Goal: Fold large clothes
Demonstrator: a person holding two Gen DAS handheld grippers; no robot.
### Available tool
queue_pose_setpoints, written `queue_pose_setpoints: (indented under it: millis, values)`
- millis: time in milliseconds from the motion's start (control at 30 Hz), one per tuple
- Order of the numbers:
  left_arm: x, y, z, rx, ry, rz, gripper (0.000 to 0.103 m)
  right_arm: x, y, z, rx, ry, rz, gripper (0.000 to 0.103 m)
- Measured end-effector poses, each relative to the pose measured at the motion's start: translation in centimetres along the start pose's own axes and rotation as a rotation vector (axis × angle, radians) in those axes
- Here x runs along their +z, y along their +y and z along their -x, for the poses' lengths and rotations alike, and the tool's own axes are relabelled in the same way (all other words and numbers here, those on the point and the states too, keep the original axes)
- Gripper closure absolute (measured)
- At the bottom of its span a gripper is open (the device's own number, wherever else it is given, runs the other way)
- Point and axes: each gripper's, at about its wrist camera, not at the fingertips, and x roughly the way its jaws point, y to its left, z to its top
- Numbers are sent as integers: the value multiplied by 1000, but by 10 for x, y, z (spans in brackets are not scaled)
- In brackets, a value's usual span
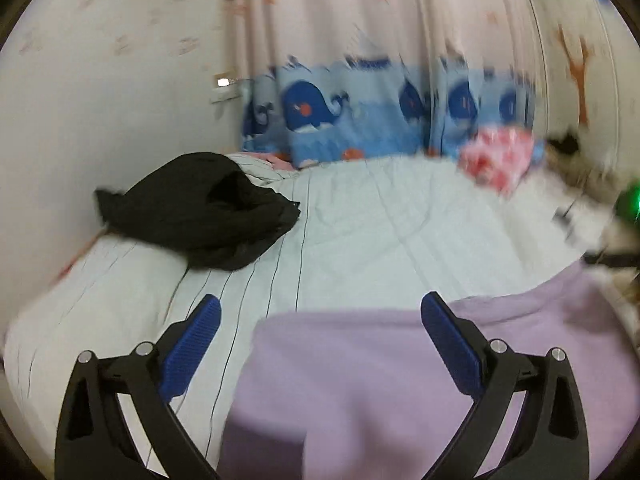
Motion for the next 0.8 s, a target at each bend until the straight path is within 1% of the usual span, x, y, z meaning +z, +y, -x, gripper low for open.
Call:
queue_pose_setpoints:
  millis: [33,67,100,133,167,200,233,267,300,333,400,433,467,500,567,600,633,667,700,733,800]
  values:
    - [-3,-9,-32,26,35,-25,7,-1,-2,-21,-30,33,4,6]
    - [-7,-16,-50,41,64,-39,7,-6,-5,-46,-54,91,3,6]
    - [-20,-23,-81,64,140,-63,8,-15,-12,-74,-57,171,-17,6]
    - [-29,-27,-97,57,197,-67,10,-28,-25,-102,3,264,-83,6]
    - [-44,-28,-112,19,264,-42,10,-30,-35,-108,62,274,-142,6]
    - [-49,-28,-114,16,268,-28,10,-26,-41,-105,84,262,-167,6]
    - [-51,-29,-109,28,244,-30,10,-22,-41,-97,76,231,-157,6]
    - [-50,-29,-104,32,226,-34,10,-19,-36,-86,42,185,-114,6]
    - [-51,-30,-98,36,203,-41,10,-17,-32,-78,20,157,-87,6]
    - [-52,-32,-97,36,197,-51,10,-12,-22,-61,-21,89,-32,6]
    - [-56,-38,-97,44,192,-82,10,-6,1,-33,-55,-29,64,6]
    - [-55,-39,-99,46,188,-91,10,-2,16,-18,-38,-89,116,6]
    - [-55,-41,-98,45,183,-101,10,1,29,-11,-19,-112,151,6]
    - [-54,-42,-96,44,179,-106,10,2,40,-13,1,-95,177,6]
    - [-50,-41,-97,41,177,-104,10,1,45,-33,23,-8,185,6]
    - [-50,-39,-96,36,177,-94,10,-2,44,-51,11,58,180,6]
    - [-49,-39,-97,32,177,-85,10,-9,37,-75,18,138,151,6]
    - [-48,-36,-97,27,178,-73,10,-14,28,-93,52,199,103,6]
    - [-47,-34,-97,19,176,-57,10,-17,22,-103,75,236,67,6]
    - [-46,-33,-97,19,174,-51,10,-15,21,-107,73,253,58,6]
    - [-48,-33,-99,17,180,-51,10,-14,22,-110,54,266,78,6]
